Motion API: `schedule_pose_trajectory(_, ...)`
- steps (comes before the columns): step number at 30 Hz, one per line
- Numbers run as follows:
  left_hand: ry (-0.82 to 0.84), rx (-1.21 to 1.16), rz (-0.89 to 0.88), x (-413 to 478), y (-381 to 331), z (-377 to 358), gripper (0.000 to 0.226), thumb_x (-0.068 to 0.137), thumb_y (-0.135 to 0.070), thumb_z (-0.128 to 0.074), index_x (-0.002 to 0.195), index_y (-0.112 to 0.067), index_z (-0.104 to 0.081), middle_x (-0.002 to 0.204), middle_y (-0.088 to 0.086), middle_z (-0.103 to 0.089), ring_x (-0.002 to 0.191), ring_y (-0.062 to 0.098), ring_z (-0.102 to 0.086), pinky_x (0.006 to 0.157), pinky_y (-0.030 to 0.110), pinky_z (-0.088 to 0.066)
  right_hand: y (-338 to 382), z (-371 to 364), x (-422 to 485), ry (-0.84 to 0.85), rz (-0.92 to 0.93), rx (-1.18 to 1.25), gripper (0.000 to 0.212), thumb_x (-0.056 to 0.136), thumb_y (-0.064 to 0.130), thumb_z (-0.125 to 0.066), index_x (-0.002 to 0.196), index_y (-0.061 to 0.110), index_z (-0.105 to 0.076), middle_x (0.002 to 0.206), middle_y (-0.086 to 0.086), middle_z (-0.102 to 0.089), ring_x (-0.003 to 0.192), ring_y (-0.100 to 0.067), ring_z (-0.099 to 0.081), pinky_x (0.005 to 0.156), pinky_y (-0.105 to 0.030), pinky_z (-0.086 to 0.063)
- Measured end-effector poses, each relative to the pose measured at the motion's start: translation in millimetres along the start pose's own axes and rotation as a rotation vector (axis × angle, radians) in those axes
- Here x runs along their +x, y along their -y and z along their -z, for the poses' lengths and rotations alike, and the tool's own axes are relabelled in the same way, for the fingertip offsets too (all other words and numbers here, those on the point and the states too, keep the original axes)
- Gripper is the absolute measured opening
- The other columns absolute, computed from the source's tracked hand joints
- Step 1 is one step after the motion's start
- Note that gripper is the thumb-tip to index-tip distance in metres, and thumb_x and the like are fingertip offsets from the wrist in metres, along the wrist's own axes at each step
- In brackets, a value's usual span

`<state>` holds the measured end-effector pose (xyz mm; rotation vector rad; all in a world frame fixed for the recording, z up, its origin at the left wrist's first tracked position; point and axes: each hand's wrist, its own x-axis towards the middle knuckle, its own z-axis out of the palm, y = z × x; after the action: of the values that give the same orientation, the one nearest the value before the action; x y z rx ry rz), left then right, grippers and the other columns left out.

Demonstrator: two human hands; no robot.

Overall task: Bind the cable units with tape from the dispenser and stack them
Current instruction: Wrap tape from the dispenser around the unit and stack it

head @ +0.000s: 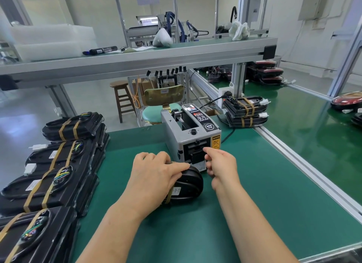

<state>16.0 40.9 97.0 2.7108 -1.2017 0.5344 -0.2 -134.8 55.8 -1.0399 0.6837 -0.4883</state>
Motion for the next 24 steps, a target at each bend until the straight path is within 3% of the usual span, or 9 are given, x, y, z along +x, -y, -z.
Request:
schedule_pose_trajectory(3, -0.023, 0.028, -0.027, 0.8, -0.6, 0.7, 0.026, 0.096, -0.039, -0.057, 0.117, -0.053, -0.064, 0.094, 0.0, -0.064, 0.076, 0.029, -0.06, 0.084, 0.041, -0.041, 3.4, -3.8, 9.9, -0.018, -0.039, -0.012, 0.01, 0.09, 0.005, -0.063, 0.08, 0.006, -0.064, 0.06, -0.001, -0.053, 0.031, -0.003, -0.035, 0.031, -0.015, -0.022)
schedule_pose_trajectory(7, 0.106, 0.1, 0.019, 2.2, 0.9, -2.7, 0.035, 0.101, -0.051, -0.031, 0.134, -0.062, -0.038, 0.118, -0.007, -0.05, 0.101, 0.023, -0.052, 0.098, 0.037, -0.029, 5.0, -4.5, 15.7, -0.023, -0.065, -0.056, 0.011, 0.09, 0.009, -0.064, 0.079, 0.007, -0.064, 0.059, -0.001, -0.056, 0.033, -0.003, -0.038, 0.031, -0.015, -0.024)
schedule_pose_trajectory(10, 0.178, 0.054, 0.025, 7.5, -5.6, -5.8, 0.039, 0.095, -0.053, -0.044, 0.133, -0.051, -0.042, 0.138, -0.006, -0.04, 0.123, 0.021, -0.043, 0.114, 0.045, -0.016, 5.7, -6.6, 16.8, -0.043, -0.062, -0.083, 0.018, 0.087, 0.009, -0.067, 0.071, 0.009, -0.059, 0.059, -0.002, -0.058, 0.037, -0.005, -0.039, 0.031, -0.015, -0.025)
schedule_pose_trajectory(13, 0.219, 0.042, 0.027, 14.2, -18.0, -8.0, 0.04, 0.087, -0.049, -0.057, 0.122, -0.038, -0.041, 0.127, -0.008, -0.05, 0.119, 0.022, -0.048, 0.116, 0.051, -0.008, 5.4, -8.3, 16.2, -0.075, -0.048, -0.101, 0.019, 0.084, 0.009, -0.069, 0.067, 0.008, -0.061, 0.059, -0.003, -0.061, 0.039, -0.008, -0.04, 0.032, -0.015, -0.027)
schedule_pose_trajectory(16, 0.23, 0.103, 0.045, 20.0, -27.9, -12.1, 0.049, 0.082, -0.05, -0.064, 0.117, -0.03, -0.036, 0.11, -0.006, -0.057, 0.107, 0.025, -0.055, 0.113, 0.049, -0.017, 4.1, -10.0, 15.9, -0.099, -0.023, -0.143, 0.019, 0.082, 0.01, -0.071, 0.064, 0.009, -0.064, 0.058, -0.002, -0.063, 0.041, -0.008, -0.043, 0.034, -0.017, -0.031)
schedule_pose_trajectory(20, 0.221, 0.157, 0.033, 26.3, -34.6, -16.4, 0.055, 0.077, -0.056, -0.067, 0.111, -0.023, -0.039, 0.109, -0.003, -0.055, 0.101, 0.026, -0.056, 0.097, 0.04, -0.031, 3.9, -13.9, 14.5, -0.129, -0.01, -0.169, 0.02, 0.078, 0.007, -0.069, 0.058, 0.011, -0.065, 0.048, 0.003, -0.061, 0.034, -0.006, -0.042, 0.035, -0.017, -0.031)
schedule_pose_trajectory(24, 0.223, 0.197, -0.029, 24.9, -37.7, -22.3, 0.054, 0.075, -0.053, -0.07, 0.109, -0.022, -0.043, 0.109, -0.003, -0.056, 0.101, 0.023, -0.055, 0.084, 0.036, -0.032, 2.5, -16.2, 11.4, -0.14, 0.006, -0.21, 0.019, 0.074, 0.006, -0.063, 0.056, 0.011, -0.065, 0.038, 0.005, -0.054, 0.029, -0.005, -0.039, 0.034, -0.016, -0.03)
